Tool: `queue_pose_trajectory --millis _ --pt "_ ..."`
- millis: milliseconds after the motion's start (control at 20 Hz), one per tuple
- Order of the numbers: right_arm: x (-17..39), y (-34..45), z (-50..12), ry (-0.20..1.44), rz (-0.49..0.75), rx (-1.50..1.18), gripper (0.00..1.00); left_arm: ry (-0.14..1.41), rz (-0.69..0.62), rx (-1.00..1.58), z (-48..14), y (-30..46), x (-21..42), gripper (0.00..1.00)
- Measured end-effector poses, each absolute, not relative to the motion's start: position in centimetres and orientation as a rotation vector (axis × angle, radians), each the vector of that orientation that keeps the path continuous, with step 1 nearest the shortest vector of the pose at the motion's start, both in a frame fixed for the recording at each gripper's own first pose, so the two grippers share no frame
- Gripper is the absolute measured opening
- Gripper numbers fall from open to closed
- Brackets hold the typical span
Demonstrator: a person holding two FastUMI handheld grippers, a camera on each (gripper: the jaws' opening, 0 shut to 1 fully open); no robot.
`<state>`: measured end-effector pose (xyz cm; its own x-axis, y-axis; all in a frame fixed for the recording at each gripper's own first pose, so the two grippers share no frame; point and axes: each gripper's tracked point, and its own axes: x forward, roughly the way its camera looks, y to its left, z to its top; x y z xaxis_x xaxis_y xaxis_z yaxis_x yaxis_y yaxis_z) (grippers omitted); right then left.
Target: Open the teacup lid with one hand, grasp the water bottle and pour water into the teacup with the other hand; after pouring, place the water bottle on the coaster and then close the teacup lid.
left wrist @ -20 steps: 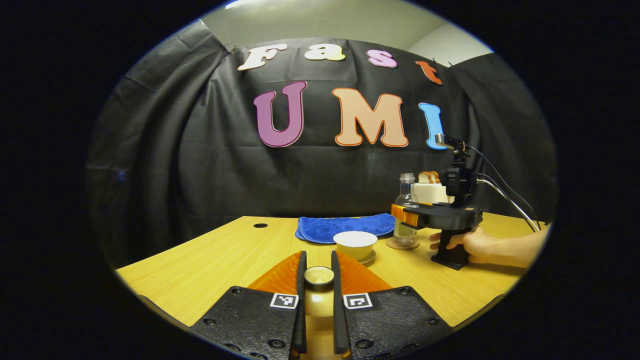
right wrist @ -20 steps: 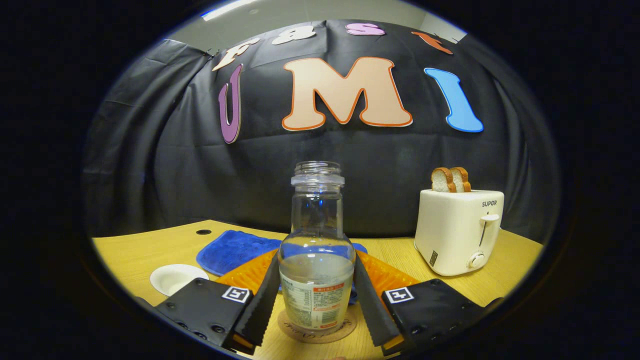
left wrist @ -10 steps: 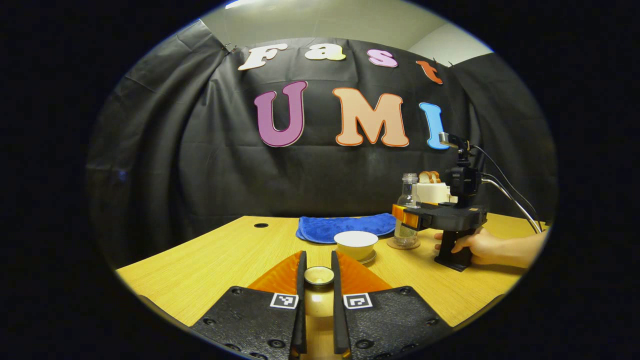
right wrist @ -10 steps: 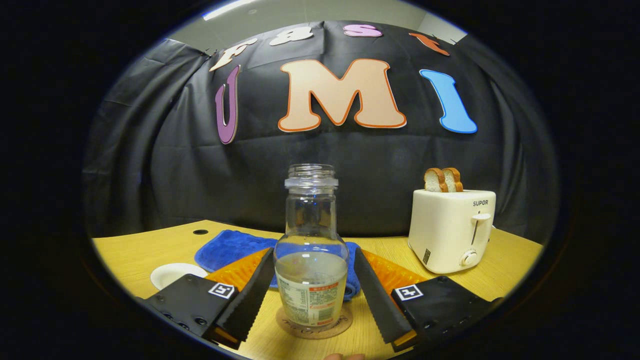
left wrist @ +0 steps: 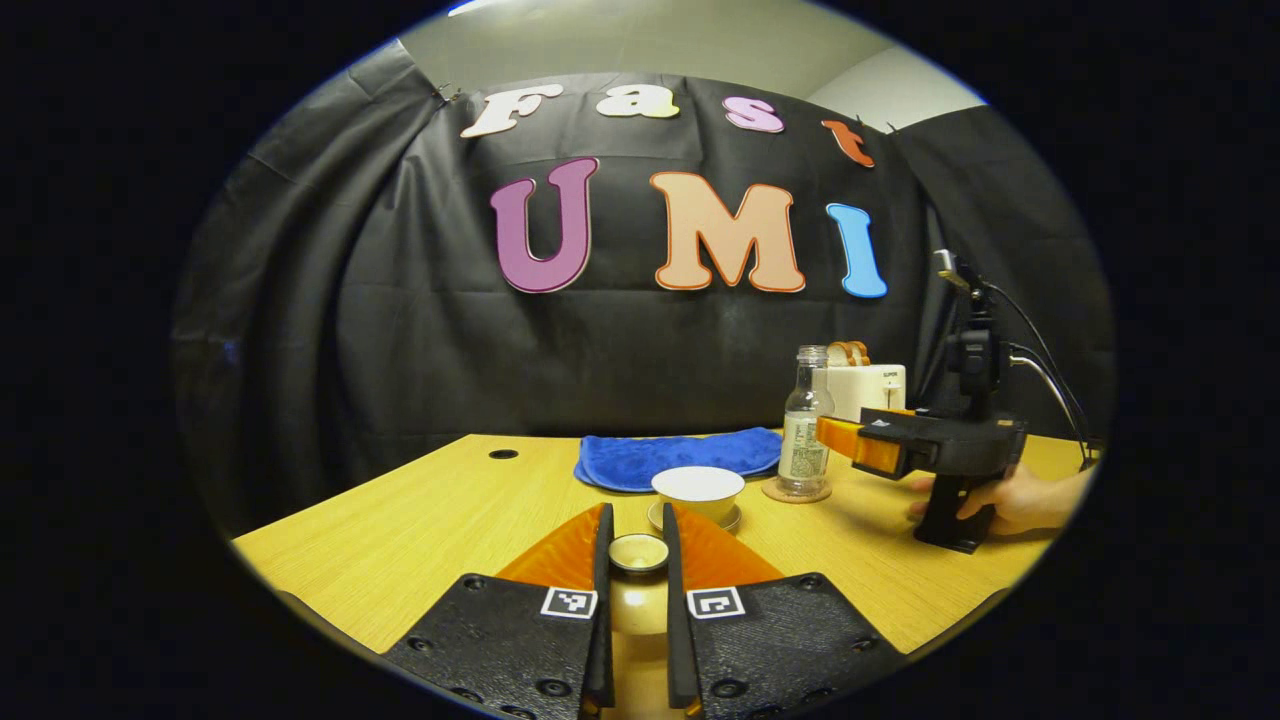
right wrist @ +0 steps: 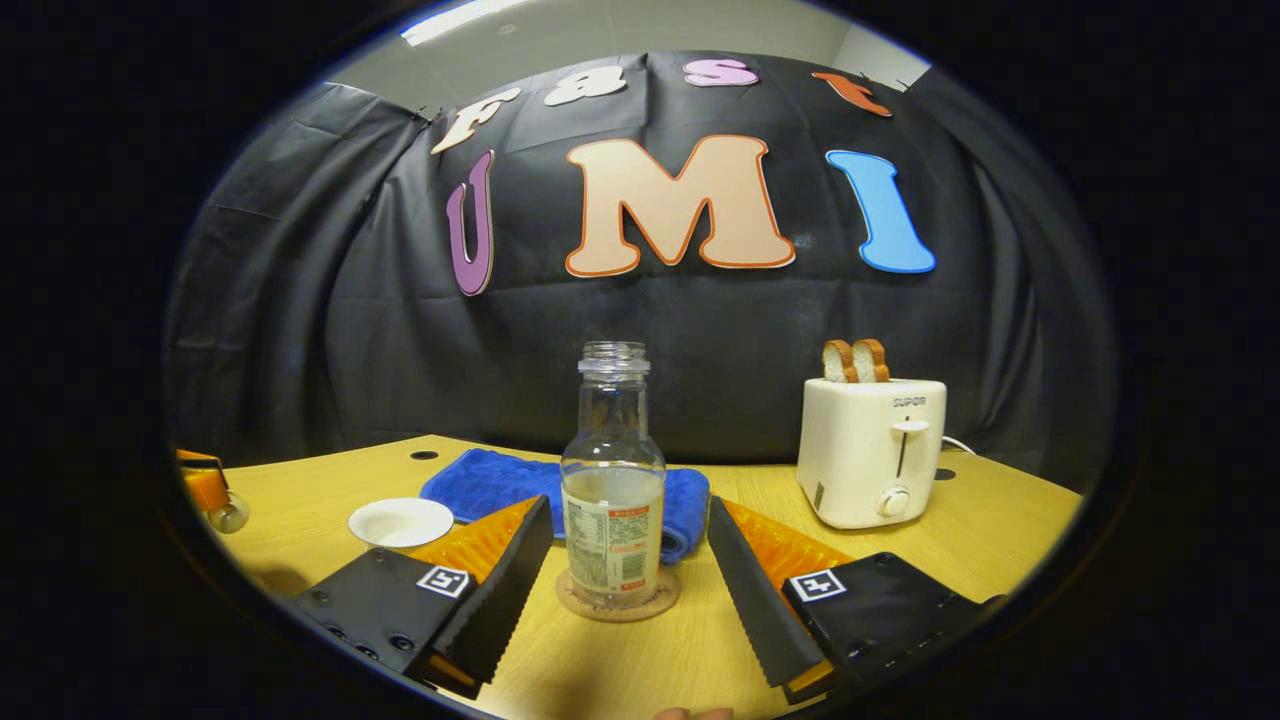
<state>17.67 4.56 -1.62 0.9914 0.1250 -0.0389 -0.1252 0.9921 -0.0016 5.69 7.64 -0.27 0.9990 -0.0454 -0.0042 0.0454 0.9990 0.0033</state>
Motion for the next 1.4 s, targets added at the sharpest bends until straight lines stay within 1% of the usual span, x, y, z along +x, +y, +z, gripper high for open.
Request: queue_pose_trajectory --millis 150,300,400,750,1050,1400 --pt "15.4 2.7 -1.4 0.034 0.125 -0.005 0.99 0.007 -0.071 0.005 -0.3 7.0 7.7 0.18" --pt "13.3 -0.1 -1.1 0.028 0.094 -0.006 0.99 0.002 -0.083 0.003 -0.4 6.5 10.1 0.18" --pt "12.3 -2.2 -1.0 0.028 0.075 -0.007 1.0 0.004 -0.1 0.005 -0.5 5.9 11.8 0.18" --pt "10.4 -7.4 -0.5 0.022 0.02 -0.005 0.98 0.014 -0.104 0.008 -0.7 4.5 17.3 0.18" --pt "9.6 -9.1 -0.5 0.02 0.012 -0.006 0.98 0.047 -0.118 0.034 -1.2 3.4 20.9 0.18" --pt "9.3 -9.3 -0.5 0.021 0.021 -0.007 0.99 0.095 -0.112 0.09 -1.8 2.8 21.7 0.18"
